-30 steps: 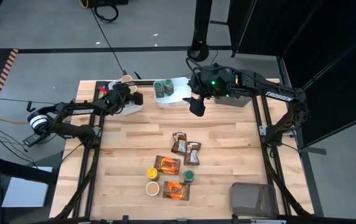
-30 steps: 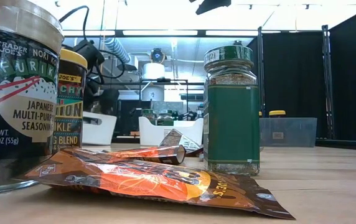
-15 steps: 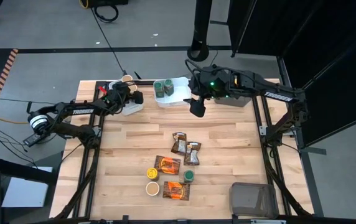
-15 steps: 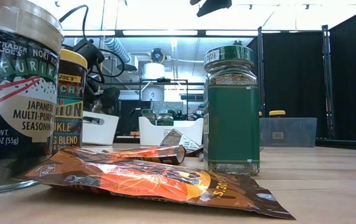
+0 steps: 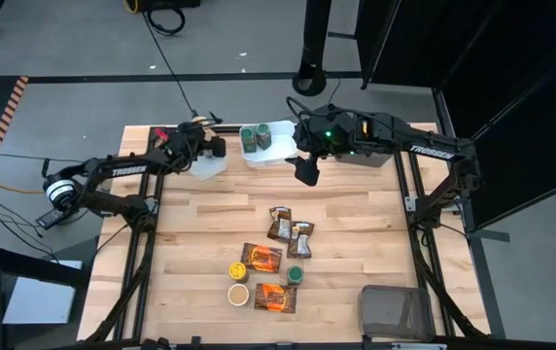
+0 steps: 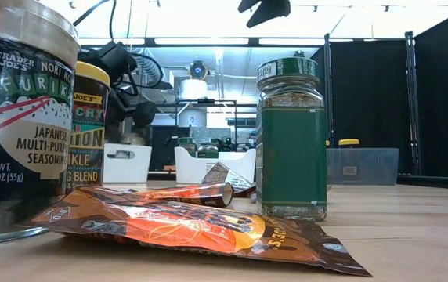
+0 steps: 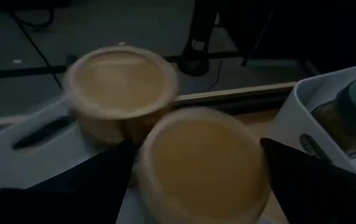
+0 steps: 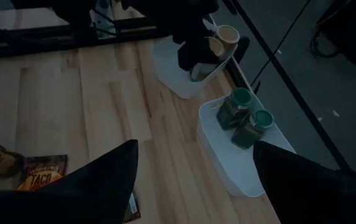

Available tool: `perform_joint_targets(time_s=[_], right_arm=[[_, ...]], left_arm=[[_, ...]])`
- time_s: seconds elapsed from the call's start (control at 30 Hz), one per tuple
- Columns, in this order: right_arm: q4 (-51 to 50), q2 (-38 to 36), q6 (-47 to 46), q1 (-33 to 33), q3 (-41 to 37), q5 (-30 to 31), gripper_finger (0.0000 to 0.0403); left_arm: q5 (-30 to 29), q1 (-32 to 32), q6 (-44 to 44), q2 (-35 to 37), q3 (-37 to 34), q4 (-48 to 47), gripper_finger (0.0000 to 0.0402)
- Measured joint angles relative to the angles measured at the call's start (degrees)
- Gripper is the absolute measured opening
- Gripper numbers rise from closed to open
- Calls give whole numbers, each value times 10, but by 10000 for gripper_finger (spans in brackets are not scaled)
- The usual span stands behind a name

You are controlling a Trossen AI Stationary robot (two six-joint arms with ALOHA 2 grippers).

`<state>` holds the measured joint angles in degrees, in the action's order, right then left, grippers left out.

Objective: Sort spices by type
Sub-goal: Put the right gold seasoning bottle into the left white bin, then put the gold seasoning bottle into the left white bin

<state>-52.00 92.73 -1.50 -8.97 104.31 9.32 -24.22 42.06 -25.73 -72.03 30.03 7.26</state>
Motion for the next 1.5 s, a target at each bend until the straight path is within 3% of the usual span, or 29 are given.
perform_joint_targets(time_s=[0.17, 0.3, 0.53, 0.77, 1.0, 1.17, 1.37, 1.5], right_arm=[[0, 0, 0, 0, 0, -1, 323], [0, 0, 0, 0, 0, -1, 320], [0, 0, 2, 0, 0, -6, 319], [0, 0, 2, 0, 0, -6, 317], [0, 0, 2, 0, 0, -6, 313], [-4, 0, 15, 0, 0, -6, 317], [-26, 0, 17, 0, 0, -10, 317], [-42, 0, 17, 0, 0, -11, 314]], left_arm=[[-1, 0, 35, 0, 45, -67, 349], [2, 0, 1, 0, 59, -112, 349], [86, -7, -10, 3, 123, -235, 329], [73, -9, 31, 3, 202, -371, 301], [187, -16, 44, 3, 213, -385, 294], [336, -62, 69, 16, 213, -368, 294], [470, -177, 148, 67, 213, -376, 294], [478, -282, 162, 115, 213, -396, 294]])
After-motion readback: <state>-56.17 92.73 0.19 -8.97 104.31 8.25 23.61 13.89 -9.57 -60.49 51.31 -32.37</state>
